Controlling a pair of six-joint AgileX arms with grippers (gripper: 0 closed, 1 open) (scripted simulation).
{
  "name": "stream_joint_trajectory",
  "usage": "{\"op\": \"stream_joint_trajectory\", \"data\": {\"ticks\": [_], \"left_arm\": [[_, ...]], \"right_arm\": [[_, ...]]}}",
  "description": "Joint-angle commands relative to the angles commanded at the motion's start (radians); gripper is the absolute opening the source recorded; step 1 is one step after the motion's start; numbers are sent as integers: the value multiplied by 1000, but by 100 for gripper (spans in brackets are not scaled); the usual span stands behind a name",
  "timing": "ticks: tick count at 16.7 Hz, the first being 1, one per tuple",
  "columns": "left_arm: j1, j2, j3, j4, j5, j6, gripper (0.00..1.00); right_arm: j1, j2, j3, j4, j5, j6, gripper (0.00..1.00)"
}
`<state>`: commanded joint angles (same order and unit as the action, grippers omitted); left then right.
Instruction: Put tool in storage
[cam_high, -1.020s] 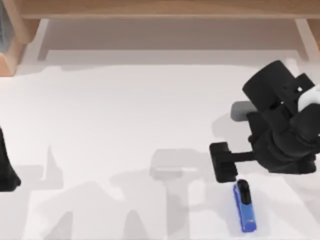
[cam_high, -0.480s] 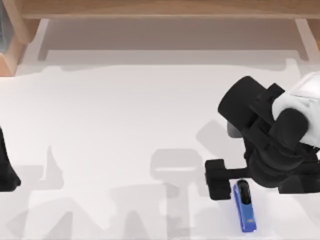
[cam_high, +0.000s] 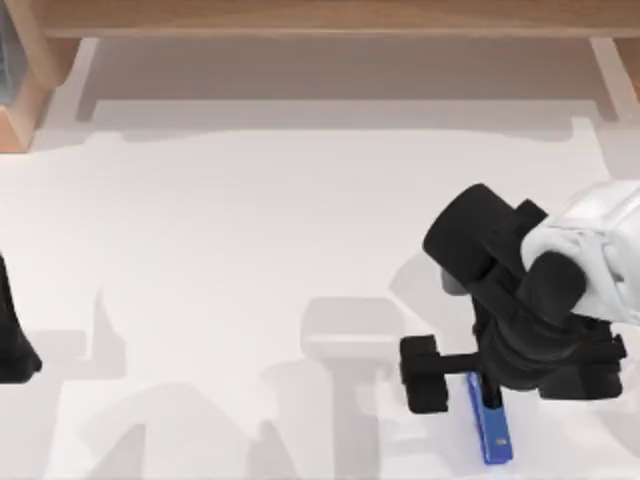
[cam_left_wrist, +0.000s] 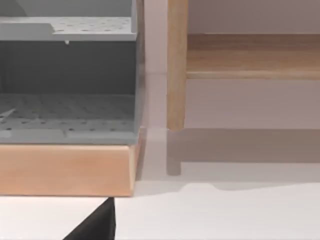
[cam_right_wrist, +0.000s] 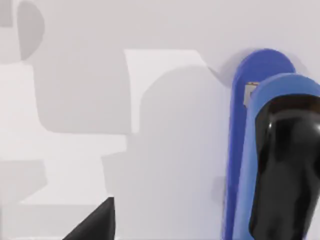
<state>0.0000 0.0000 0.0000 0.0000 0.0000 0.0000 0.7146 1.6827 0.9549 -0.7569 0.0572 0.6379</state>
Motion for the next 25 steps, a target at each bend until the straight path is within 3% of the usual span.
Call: {"op": "stream_joint_trajectory", "data": {"ticks": [4,8,21,25], "left_arm": [[0,0,0,0,0,0,100],[0,0,0,0,0,0,100],[0,0,0,0,0,0,100],[0,0,0,0,0,0,100]], "right_arm": [[-4,68,-61,126,0,-3,100],[-5,72,-64,133,0,-3,100],[-5,72,-64,133,0,-3,2],[-5,72,-64,133,0,-3,0]]}}
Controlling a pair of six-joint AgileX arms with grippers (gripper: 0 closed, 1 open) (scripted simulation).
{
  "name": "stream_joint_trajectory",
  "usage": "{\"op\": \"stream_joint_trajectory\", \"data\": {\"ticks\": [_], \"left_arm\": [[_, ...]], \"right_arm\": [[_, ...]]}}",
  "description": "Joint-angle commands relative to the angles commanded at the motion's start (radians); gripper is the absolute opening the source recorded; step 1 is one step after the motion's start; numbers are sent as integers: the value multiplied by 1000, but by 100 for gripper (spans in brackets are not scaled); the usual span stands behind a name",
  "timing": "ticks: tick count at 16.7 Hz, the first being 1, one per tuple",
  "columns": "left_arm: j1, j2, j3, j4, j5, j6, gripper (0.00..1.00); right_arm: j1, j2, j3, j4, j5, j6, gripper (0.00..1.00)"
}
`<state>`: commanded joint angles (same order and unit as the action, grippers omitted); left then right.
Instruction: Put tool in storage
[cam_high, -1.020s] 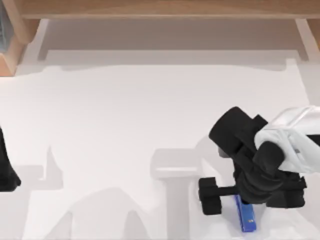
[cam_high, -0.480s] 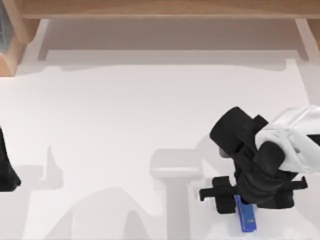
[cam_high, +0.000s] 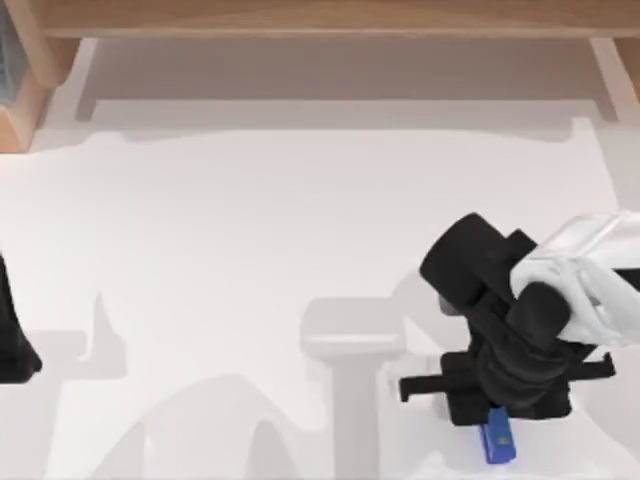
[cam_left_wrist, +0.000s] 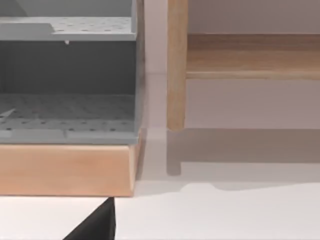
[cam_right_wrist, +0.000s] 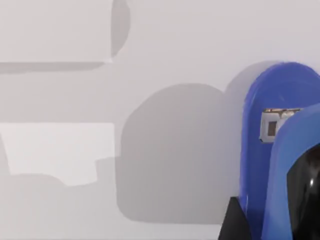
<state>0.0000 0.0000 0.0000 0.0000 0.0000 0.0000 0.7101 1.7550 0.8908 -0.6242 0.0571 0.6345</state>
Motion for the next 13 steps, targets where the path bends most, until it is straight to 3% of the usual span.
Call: {"op": "stream_joint_trajectory", "data": {"ticks": [13], "left_arm": [[0,0,0,0,0,0,100]], "right_arm": [[0,-62,57,-126,4,-5,0]]}}
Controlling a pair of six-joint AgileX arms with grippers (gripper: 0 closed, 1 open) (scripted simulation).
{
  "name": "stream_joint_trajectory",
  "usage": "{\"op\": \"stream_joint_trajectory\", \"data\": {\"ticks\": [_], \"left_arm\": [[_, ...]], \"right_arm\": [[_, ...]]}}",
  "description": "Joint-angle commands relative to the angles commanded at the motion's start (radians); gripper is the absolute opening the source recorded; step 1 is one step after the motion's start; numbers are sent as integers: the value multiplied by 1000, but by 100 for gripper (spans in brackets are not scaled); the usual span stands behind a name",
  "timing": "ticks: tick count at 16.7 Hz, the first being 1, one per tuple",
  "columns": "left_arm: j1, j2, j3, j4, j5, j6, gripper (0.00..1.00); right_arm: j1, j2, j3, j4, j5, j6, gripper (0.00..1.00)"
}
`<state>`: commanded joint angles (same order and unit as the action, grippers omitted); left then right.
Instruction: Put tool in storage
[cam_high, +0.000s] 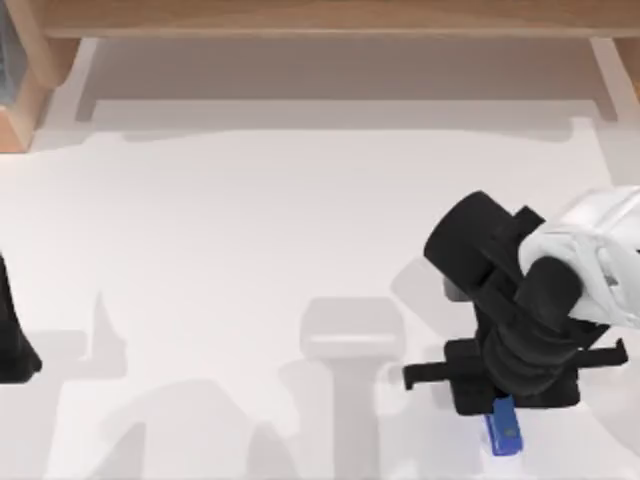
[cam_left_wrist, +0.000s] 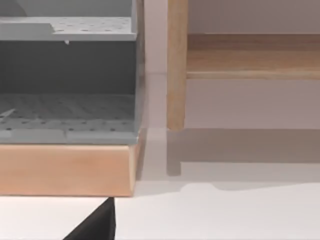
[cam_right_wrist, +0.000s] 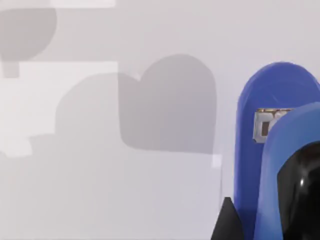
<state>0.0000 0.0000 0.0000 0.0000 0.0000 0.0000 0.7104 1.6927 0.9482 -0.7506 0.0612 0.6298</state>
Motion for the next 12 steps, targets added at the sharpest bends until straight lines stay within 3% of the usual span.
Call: {"op": "stream_joint_trajectory", "data": {"ticks": [7,12], "left_arm": [[0,0,0,0,0,0,100],[0,0,0,0,0,0,100]], "right_arm": [[-32,-12,35,-3,8,-15,0],[-266,-15,269,-28,66,-147,0]]}}
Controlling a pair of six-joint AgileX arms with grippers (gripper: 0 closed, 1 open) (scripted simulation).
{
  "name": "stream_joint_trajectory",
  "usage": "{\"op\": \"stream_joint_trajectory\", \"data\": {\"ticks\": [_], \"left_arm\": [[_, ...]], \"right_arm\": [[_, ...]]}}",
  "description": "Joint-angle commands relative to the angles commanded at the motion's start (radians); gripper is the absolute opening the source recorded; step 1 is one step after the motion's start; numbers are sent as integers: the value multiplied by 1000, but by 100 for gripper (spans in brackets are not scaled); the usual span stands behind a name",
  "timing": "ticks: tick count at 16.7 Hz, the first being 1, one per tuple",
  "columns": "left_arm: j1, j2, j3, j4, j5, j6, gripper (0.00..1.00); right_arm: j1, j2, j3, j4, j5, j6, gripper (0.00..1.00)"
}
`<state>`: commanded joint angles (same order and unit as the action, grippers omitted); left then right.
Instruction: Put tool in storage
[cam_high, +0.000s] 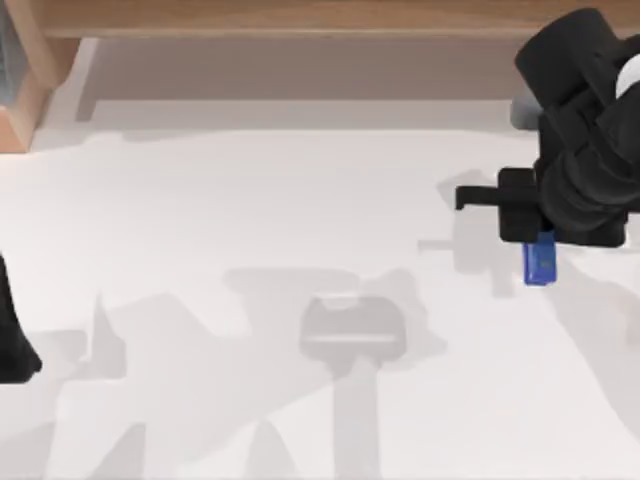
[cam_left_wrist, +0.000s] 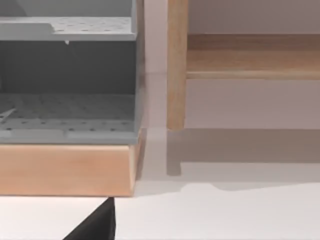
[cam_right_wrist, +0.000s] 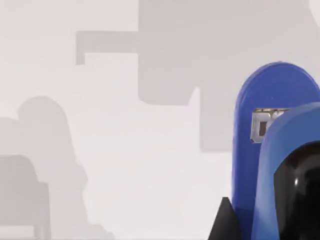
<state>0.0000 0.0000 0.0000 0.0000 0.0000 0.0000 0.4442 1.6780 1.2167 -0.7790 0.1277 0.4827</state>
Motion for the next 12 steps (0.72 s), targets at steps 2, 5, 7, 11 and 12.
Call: {"op": "stream_joint_trajectory", "data": {"ticks": [2,5,7,11,12], "left_arm": [[0,0,0,0,0,0,100],[0,0,0,0,0,0,100],[0,0,0,0,0,0,100],[0,0,0,0,0,0,100],[0,0,0,0,0,0,100]], "right_arm": [[-133,30,128,-28,30,-88,0],[-347,120,336,-87,65,-249,0],[-482,210,480,-132,73,-370,0],[-693,438,740,-219,31,-602,0],[-730,498,793,-241,9,-652,0]]}}
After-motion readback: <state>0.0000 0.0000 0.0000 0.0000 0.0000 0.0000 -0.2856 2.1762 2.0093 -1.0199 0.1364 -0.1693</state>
